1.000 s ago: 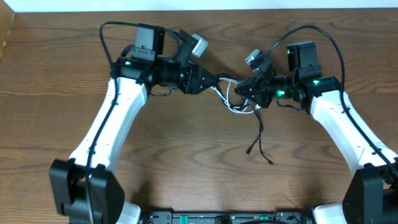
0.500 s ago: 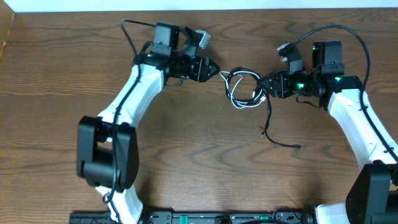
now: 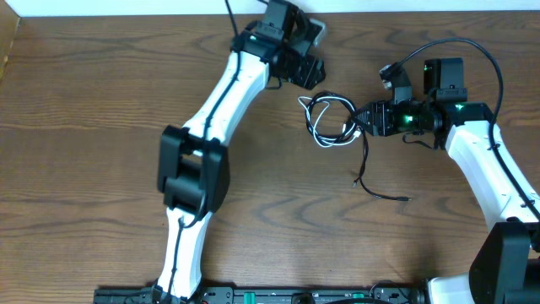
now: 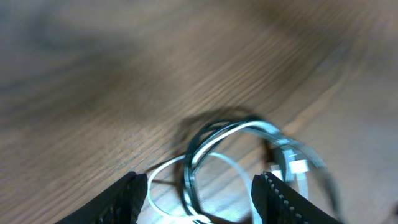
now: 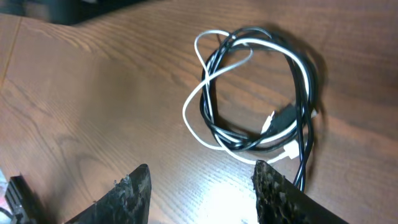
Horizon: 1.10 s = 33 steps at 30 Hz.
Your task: Untangle cables
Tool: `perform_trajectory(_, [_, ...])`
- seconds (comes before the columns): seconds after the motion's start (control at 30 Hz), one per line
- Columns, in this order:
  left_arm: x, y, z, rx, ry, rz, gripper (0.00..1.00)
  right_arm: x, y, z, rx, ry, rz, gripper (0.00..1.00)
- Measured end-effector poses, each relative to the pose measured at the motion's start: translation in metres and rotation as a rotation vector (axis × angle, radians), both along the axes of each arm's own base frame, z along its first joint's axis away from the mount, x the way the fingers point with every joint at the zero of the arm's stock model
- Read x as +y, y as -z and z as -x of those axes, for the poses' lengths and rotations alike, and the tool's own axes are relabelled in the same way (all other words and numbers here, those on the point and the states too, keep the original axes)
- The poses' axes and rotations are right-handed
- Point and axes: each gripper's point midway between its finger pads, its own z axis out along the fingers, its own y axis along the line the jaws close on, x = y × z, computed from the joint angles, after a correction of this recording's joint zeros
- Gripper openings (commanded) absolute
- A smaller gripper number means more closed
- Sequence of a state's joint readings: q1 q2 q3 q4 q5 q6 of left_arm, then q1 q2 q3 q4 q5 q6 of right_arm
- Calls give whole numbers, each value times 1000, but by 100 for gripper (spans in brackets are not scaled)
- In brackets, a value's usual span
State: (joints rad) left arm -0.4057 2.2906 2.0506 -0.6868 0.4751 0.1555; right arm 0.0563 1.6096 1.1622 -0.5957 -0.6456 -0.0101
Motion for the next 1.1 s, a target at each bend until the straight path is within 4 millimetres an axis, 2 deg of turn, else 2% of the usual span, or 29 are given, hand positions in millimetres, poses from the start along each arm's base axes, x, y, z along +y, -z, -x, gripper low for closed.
perform_trajectory(0.1, [-1, 35, -3, 18, 14, -44, 59, -2, 4, 4, 26, 6, 11, 49])
perform_trajectory(0.2, [-1, 53, -9, -4, 18, -91, 58, -2, 5, 7, 39, 8, 15, 48])
perform_trajectory(0.43, [-21, 55, -14, -95, 68, -111, 56, -3, 8, 11, 66, 9, 19, 48])
perform_trajectory(0.53, [-28, 66, -14, -102, 85, -117, 55, -3, 9, 12, 71, 9, 20, 48])
perform_trajectory(0.73, [-23, 97, -13, -63, 82, -152, 55, -3, 9, 13, 73, 9, 20, 48])
perform_trajectory(1.1, [-15, 102, -16, -75, 57, -203, 51, -3, 10, 16, 81, 2, 25, 49])
